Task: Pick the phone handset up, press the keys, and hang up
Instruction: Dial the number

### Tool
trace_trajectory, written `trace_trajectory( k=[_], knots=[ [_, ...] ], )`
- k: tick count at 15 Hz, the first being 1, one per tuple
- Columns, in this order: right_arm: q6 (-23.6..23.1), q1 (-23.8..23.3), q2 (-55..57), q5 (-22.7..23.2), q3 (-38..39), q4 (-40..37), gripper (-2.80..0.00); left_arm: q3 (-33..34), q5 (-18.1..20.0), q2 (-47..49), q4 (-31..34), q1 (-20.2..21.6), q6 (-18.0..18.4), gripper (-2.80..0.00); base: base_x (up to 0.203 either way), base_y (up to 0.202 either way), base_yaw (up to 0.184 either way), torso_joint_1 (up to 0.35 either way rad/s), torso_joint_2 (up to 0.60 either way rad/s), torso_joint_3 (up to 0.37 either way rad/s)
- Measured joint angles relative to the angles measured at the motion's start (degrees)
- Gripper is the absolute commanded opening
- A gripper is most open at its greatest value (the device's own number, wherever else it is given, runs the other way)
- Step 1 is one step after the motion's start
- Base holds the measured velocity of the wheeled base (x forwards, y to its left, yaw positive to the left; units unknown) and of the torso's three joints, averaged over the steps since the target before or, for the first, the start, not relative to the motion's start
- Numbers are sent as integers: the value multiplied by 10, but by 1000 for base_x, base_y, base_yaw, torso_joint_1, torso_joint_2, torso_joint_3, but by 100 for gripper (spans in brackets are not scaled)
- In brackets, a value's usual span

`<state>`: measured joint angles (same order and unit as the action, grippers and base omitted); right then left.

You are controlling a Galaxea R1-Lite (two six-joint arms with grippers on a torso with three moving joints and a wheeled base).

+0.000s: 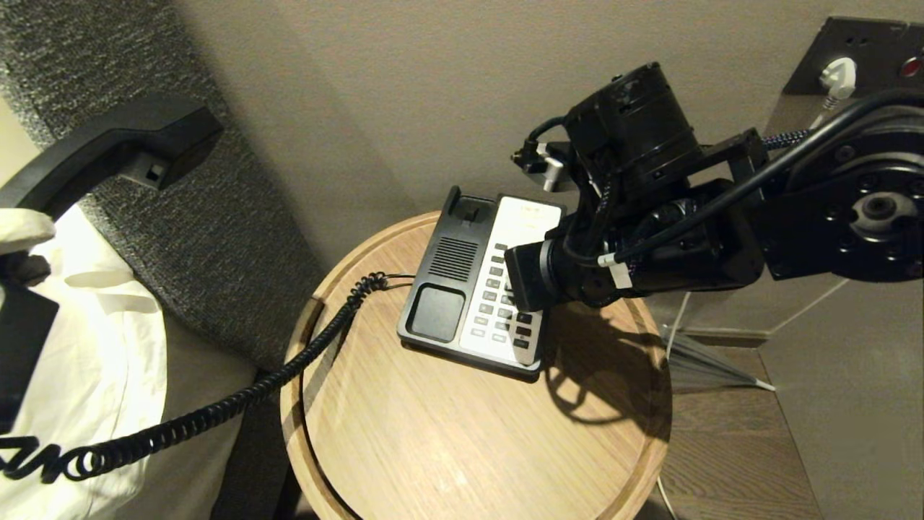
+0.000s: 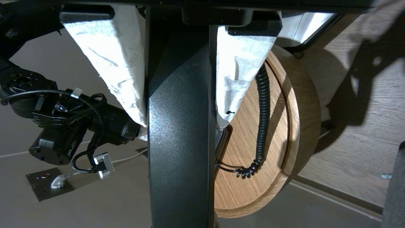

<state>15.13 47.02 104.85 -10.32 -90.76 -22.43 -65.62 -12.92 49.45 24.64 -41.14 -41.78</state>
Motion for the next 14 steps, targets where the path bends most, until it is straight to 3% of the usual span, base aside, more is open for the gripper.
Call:
trace_trajectory(
  k=[14],
  knots=[
    [-3, -2, 13, -2, 9, 7, -280, 2, 0, -3, -1, 0, 0, -280, 0, 0, 0, 0, 0, 0]
  ],
)
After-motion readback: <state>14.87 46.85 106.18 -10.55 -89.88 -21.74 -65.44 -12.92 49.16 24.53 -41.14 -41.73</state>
